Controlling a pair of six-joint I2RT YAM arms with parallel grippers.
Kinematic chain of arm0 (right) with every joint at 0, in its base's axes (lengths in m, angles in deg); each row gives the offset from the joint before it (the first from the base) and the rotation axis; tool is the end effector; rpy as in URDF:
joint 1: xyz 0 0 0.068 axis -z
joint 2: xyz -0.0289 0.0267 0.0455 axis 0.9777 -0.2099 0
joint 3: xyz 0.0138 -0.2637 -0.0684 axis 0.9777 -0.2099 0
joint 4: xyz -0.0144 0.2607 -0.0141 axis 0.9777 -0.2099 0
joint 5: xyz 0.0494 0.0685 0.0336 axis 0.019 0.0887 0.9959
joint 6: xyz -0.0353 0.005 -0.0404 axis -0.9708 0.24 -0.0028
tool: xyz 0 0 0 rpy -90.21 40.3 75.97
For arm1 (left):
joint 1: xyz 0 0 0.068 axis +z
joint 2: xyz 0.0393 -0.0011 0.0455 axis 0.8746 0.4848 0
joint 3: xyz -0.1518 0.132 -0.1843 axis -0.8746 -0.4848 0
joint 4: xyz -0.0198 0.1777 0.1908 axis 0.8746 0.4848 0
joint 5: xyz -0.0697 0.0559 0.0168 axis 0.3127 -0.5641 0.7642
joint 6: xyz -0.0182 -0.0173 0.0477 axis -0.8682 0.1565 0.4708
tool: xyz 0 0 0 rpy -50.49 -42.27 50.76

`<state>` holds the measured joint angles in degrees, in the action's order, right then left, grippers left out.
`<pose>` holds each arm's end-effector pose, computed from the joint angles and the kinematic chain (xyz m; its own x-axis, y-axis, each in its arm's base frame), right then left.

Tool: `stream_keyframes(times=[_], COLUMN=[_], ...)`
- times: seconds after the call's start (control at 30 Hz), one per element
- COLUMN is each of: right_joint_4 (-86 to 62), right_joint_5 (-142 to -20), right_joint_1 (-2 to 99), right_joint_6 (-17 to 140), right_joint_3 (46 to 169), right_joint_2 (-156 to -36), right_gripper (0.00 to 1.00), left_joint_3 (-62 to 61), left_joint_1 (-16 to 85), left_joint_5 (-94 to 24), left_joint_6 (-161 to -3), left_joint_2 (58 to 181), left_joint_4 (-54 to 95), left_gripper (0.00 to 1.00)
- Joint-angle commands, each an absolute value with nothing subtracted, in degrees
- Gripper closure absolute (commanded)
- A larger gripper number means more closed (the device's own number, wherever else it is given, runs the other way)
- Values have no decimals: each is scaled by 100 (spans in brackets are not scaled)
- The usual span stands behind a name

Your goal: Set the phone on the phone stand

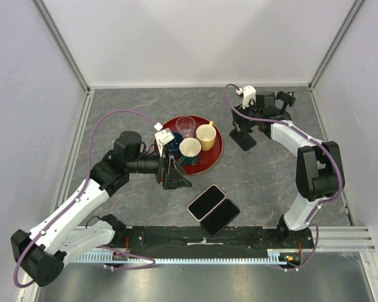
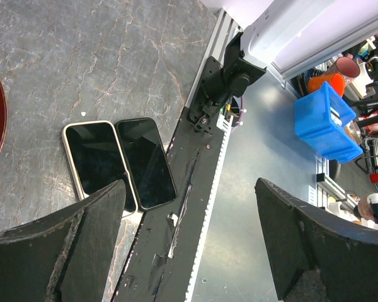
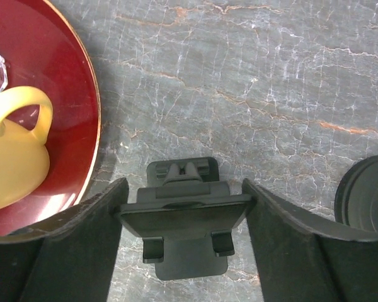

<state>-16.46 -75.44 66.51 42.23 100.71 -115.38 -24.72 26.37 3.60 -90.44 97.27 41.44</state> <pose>0.3859 0.0855 0.2313 -0.4862 -0.3161 -0.8147 -0.4855 0.8729 -0.0489 0.1503 -0.1352 0.3238 -0.6324 0.1499 -0.7600 0.7678 0.2521 -0.5891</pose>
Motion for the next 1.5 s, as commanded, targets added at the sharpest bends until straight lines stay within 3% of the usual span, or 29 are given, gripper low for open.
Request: stream_keyframes(times=[0.0, 0.13, 0.23, 0.27, 0.43, 0.93, 1.13, 1.23, 1.47], right_joint_4=[-1263, -1254, -1263, -1263, -1307, -3468, -5945, -6817, -6853], right_joint_5=[-7626, -7811, -8003, -8161, -9458, -13075, -14604, -14518, -14718], right_joint_1=[6672, 6664, 6629, 6602, 6111, 5697, 5767, 6468, 7761], right_joint_6=[4417, 4698, 5050, 5172, 5840, 9707, 12553, 13443, 13971], right_joint_3=[10097, 10071, 10027, 9958, 9606, 9183, 9859, 9826, 9175], right_joint_2=[-11495, -11487, -11399, -11346, -10855, -9685, -10255, -10274, -9264], right_gripper=[25, 42, 61, 75, 100, 100, 100, 100, 100], left_joint_3=[-2272, -2272, -2281, -2290, -2351, -2465, -2492, -2527, -2553], left_joint_1=[2602, 2602, 2602, 2602, 2602, 2602, 2602, 2602, 2611], left_joint_5=[540, 540, 531, 514, 461, 382, 390, 408, 487], left_joint_6=[-9086, -9104, -9113, -9122, -9139, -9254, -9297, -9332, -9271], left_joint_2=[9745, 9719, 9727, 9736, 9754, 9710, 9648, 9526, 9446], left_joint_4=[3997, 4006, 4006, 4006, 4006, 3918, 3935, 3944, 4129], left_gripper=[10, 10, 10, 10, 11, 12, 12, 12, 12])
